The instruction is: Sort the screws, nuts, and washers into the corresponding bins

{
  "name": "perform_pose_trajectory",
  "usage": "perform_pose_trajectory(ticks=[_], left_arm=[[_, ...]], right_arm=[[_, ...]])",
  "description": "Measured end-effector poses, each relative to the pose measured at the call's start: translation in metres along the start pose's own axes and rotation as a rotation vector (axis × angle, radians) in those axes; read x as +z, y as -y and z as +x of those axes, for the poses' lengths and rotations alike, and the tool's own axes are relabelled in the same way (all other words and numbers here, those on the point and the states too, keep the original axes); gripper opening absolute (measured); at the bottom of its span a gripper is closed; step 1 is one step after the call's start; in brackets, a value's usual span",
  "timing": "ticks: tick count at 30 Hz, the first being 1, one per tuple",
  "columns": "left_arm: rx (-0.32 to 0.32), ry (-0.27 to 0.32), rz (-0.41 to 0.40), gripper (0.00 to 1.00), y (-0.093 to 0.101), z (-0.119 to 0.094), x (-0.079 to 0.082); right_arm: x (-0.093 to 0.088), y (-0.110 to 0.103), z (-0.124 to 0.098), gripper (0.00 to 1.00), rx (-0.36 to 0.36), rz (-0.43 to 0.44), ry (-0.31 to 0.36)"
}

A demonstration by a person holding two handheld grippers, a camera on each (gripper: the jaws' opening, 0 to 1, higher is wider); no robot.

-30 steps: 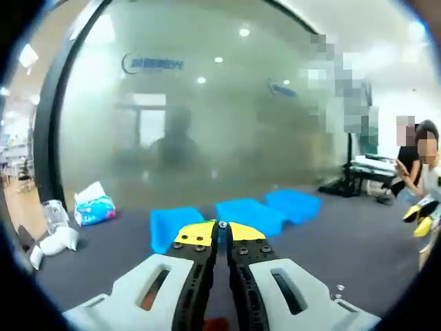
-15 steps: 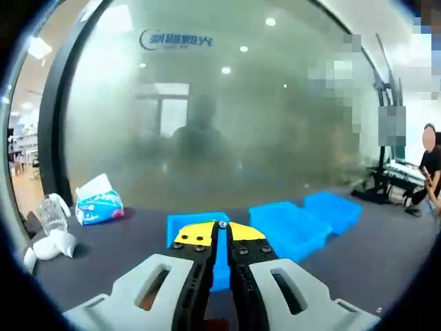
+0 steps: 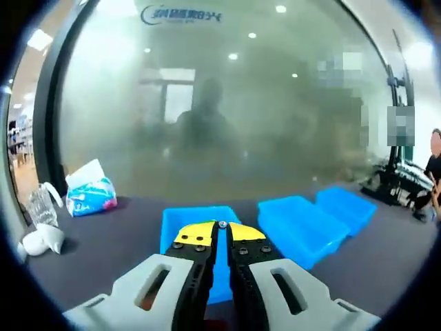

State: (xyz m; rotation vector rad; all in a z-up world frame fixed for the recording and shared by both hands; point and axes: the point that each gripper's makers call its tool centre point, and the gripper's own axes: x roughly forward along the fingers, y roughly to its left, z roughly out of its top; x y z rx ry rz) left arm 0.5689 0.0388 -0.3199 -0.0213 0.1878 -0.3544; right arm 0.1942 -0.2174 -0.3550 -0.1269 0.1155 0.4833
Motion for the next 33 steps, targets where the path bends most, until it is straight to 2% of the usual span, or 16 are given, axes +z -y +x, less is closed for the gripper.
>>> perform_pose_trajectory(ticks=[5,9,12,15,19,26,30,33], left_arm=[[-0.017,-0.003,0.034,0.08,0.005,-0.002,-0.001],[-0.017,0.007,0.044,0.21,0.003,-0.005,0.002],[-0.017,-0.001,0.062,0.25,0.002,-0.009,0.000],[-0.035,-0.009,0.062,0.35,0.003,-0.013,-0.004],[-0.067,-0.014,0.078,0.38,0.009,-0.024,-0.010],[-0.127,0.035,0.041,0.39,0.028,-0.060,-0.005],[-0.183,0.093,-0.022,0.39,0.045,-0.090,0.004],[-0.212,0.118,-0.032,0.38,0.056,-0.115,0.006]], right_arm=[[-0.001,-0.001,0.000,0.28,0.004,0.002,-0.001],[-0.002,-0.003,0.000,0.28,0.009,0.004,0.000],[-0.002,-0.004,0.001,0.28,0.011,0.006,0.002],[-0.002,-0.005,0.002,0.28,0.012,0.006,0.002],[-0.002,-0.005,0.003,0.28,0.014,0.006,0.002],[0.000,-0.008,0.004,0.28,0.020,0.000,-0.001],[0.002,-0.011,0.006,0.28,0.026,-0.003,0.002],[0.002,-0.016,0.009,0.28,0.036,-0.004,0.001]])
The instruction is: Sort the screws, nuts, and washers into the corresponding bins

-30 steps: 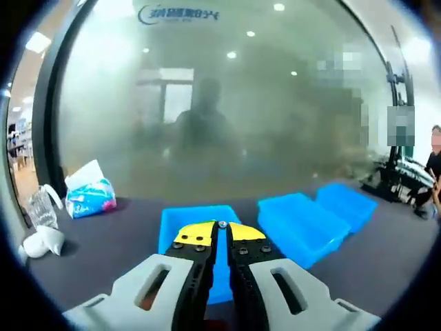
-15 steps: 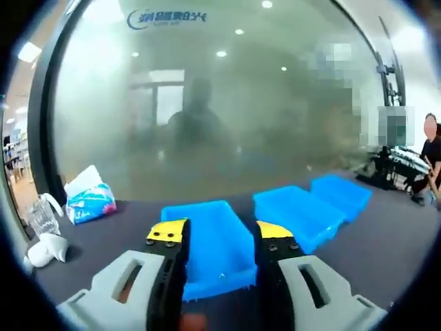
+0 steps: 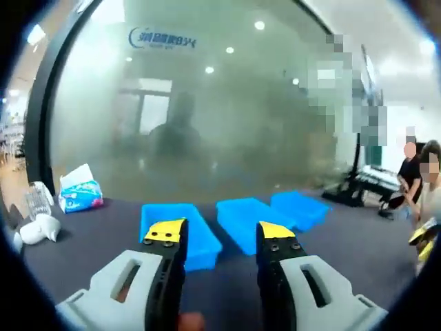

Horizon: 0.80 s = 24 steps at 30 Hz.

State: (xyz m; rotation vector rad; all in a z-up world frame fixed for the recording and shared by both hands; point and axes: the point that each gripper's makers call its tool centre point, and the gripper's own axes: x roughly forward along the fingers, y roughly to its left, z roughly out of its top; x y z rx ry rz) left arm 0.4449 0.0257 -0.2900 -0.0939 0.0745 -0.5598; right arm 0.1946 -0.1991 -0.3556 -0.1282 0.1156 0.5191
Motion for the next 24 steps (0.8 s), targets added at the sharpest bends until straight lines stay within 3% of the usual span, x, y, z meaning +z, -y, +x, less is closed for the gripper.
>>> perform_pose_trajectory(ticks=[4,10,14,20,24], left_arm=[[-0.047,0.038,-0.021,0.38,0.025,-0.031,0.003],[-0.121,0.038,-0.020,0.38,0.067,-0.077,-0.014],[-0.200,0.033,-0.147,0.38,0.091,-0.104,-0.022],[-0.201,0.040,-0.142,0.38,0.093,-0.129,-0.029],[-0.205,0.016,-0.013,0.39,0.094,-0.143,-0.040]], right_arm=[[0.002,-0.004,0.002,0.28,0.009,-0.003,0.002],[0.006,-0.006,0.003,0.28,0.011,-0.011,0.004],[0.007,-0.006,0.002,0.28,0.011,-0.017,0.003],[0.006,-0.006,0.003,0.28,0.012,-0.017,-0.002],[0.003,-0.008,0.005,0.28,0.018,-0.019,-0.007]])
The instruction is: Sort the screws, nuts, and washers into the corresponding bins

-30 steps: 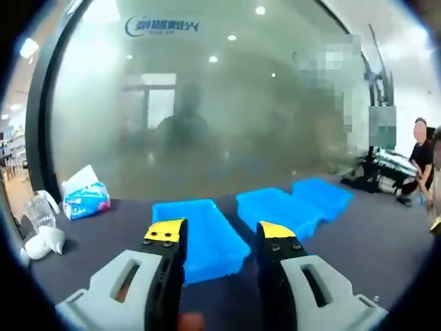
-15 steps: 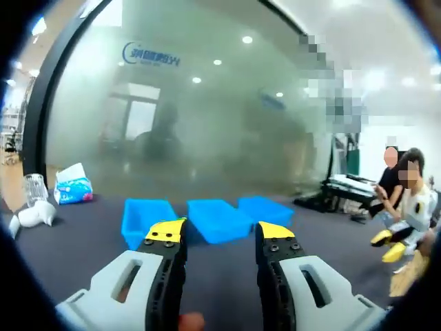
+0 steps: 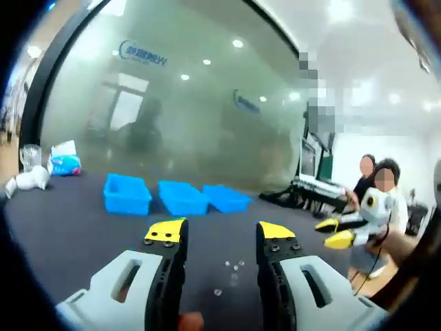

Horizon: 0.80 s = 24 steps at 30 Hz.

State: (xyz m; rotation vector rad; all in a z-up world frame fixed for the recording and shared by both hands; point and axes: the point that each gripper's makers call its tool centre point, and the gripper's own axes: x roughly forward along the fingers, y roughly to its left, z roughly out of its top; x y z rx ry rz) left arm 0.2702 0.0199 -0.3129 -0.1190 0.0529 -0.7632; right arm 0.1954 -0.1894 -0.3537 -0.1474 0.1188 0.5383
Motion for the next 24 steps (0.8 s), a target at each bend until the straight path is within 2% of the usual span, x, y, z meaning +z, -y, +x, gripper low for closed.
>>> perform_pose_trajectory(ticks=[1,3,9,13,16,24], left_arm=[[-0.003,-0.008,0.024,0.39,0.001,-0.002,-0.003],[-0.012,-0.007,0.033,0.39,0.003,-0.005,-0.007],[-0.028,-0.060,0.047,0.39,0.004,-0.011,-0.024],[-0.112,-0.129,0.056,0.39,0.017,-0.014,-0.040],[-0.121,-0.150,0.054,0.39,0.017,-0.016,-0.047],[-0.176,-0.207,0.085,0.39,0.020,-0.024,-0.050]], right_arm=[[0.000,0.000,0.000,0.28,0.002,0.000,0.000],[-0.001,-0.001,0.001,0.28,0.003,0.000,0.001],[-0.003,-0.001,0.000,0.28,0.004,0.001,-0.001],[-0.006,-0.001,-0.001,0.28,0.002,0.008,-0.002],[-0.008,-0.003,-0.001,0.28,0.009,0.007,-0.006],[-0.012,-0.005,-0.002,0.29,0.015,0.005,-0.019]])
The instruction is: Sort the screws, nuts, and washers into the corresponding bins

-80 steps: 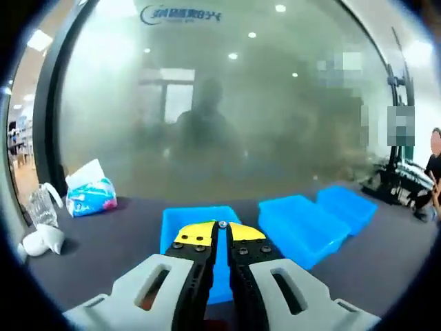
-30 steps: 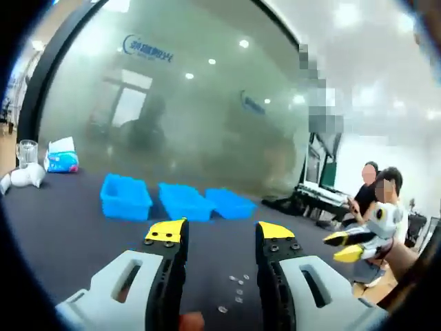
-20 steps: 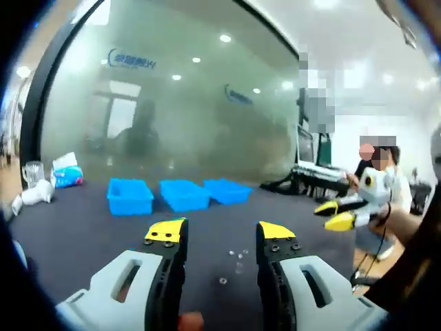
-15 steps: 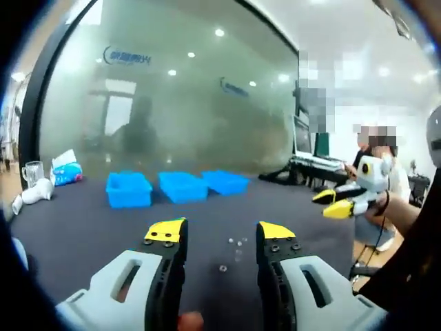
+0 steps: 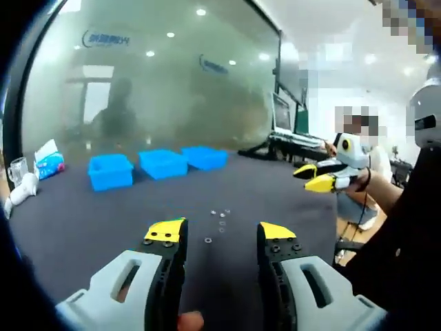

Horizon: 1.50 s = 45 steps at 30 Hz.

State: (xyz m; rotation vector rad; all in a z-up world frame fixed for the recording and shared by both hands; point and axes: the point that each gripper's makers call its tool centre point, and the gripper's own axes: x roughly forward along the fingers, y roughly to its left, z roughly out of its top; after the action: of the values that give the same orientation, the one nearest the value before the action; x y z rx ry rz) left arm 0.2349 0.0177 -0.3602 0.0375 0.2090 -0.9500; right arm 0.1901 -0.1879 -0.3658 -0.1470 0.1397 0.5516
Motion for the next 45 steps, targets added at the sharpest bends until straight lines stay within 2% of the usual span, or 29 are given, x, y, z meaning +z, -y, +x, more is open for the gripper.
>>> perform_pose_trajectory(ticks=[3,7,17,19,26,30,35,41,45], left_arm=[[-0.021,-0.013,-0.025,0.39,-0.006,0.000,0.001],[-0.039,-0.038,-0.020,0.38,-0.016,0.005,0.001],[-0.154,-0.178,0.117,0.38,-0.023,0.033,-0.003],[-0.158,-0.247,0.156,0.38,-0.029,0.042,-0.010],[-0.162,-0.316,0.179,0.37,-0.042,0.073,-0.005],[-0.198,-0.370,0.228,0.37,-0.037,0.088,-0.008],[-0.242,-0.425,0.223,0.36,-0.027,0.102,-0.016],[-0.230,-0.439,0.214,0.32,-0.024,0.118,-0.016],[-0.245,-0.470,0.216,0.32,-0.019,0.127,-0.023]], right_arm=[[-0.001,-0.001,0.000,0.29,0.004,0.002,-0.002],[-0.002,-0.004,0.000,0.29,0.015,0.000,-0.009],[-0.004,-0.007,-0.001,0.29,0.027,-0.019,-0.031],[-0.004,-0.007,-0.002,0.29,0.026,-0.023,-0.035],[-0.005,-0.006,-0.001,0.29,0.026,-0.027,-0.043],[-0.007,-0.006,0.000,0.29,0.030,-0.027,-0.048],[-0.009,-0.004,-0.001,0.29,0.029,-0.024,-0.050],[-0.011,-0.003,-0.002,0.29,0.028,-0.022,-0.053],[-0.012,-0.002,-0.002,0.29,0.028,-0.020,-0.052]])
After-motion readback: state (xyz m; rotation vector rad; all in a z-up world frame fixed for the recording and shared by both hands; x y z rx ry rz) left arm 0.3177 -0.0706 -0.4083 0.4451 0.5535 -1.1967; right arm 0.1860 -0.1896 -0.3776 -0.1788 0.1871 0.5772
